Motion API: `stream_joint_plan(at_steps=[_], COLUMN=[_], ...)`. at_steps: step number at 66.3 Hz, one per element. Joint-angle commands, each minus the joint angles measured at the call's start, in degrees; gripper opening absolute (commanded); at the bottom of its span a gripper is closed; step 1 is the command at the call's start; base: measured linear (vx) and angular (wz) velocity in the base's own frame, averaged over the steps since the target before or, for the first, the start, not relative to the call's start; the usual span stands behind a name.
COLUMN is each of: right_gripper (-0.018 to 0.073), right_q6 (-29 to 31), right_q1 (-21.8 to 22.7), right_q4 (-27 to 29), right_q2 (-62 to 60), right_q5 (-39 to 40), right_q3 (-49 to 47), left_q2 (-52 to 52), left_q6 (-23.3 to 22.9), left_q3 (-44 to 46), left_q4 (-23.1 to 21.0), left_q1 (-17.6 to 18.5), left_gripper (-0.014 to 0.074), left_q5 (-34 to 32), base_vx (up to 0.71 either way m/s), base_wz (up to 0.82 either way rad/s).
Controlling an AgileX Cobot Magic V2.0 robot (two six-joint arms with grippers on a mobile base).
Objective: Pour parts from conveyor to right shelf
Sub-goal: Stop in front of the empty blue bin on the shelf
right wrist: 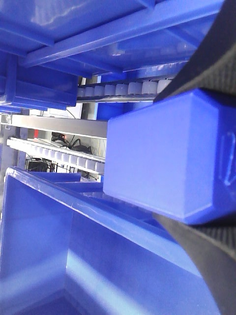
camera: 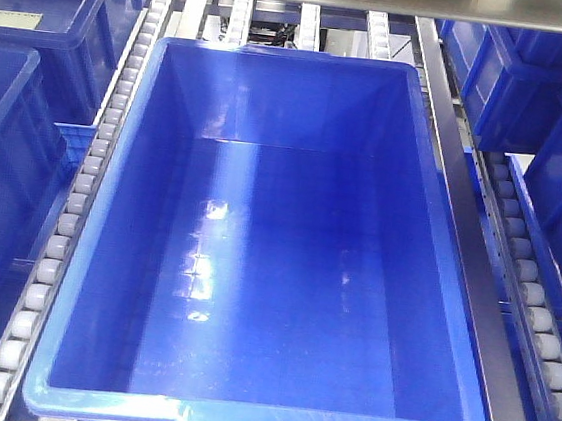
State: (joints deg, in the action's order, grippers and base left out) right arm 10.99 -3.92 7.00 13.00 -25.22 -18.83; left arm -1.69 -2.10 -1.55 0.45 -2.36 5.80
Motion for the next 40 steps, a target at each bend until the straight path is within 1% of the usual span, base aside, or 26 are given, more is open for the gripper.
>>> stream_joint_plan(at_steps=[1,40], right_gripper=[-0.0005,-0.0005], right_q6=[0.47,0.47], right_q1=[0.12,0.05], right_q4=[0.06,0.21], right_q2=[0.53,0.53], right_q5=[4.55,4.55], right_q3=[-1.65,-1.65], left_q2=[-0.99,-0.99], left_q6=[-0.49,-0.49], left_q3=[1.12,1.12], left_q4=[-0.45,-0.45], left_q1=[0.27,0.27], left_gripper=[-0.0006,-0.0006], left_q5=[-4.52,-4.52], base_vx=[0.01,0.0], base_wz=[0.01,0.0])
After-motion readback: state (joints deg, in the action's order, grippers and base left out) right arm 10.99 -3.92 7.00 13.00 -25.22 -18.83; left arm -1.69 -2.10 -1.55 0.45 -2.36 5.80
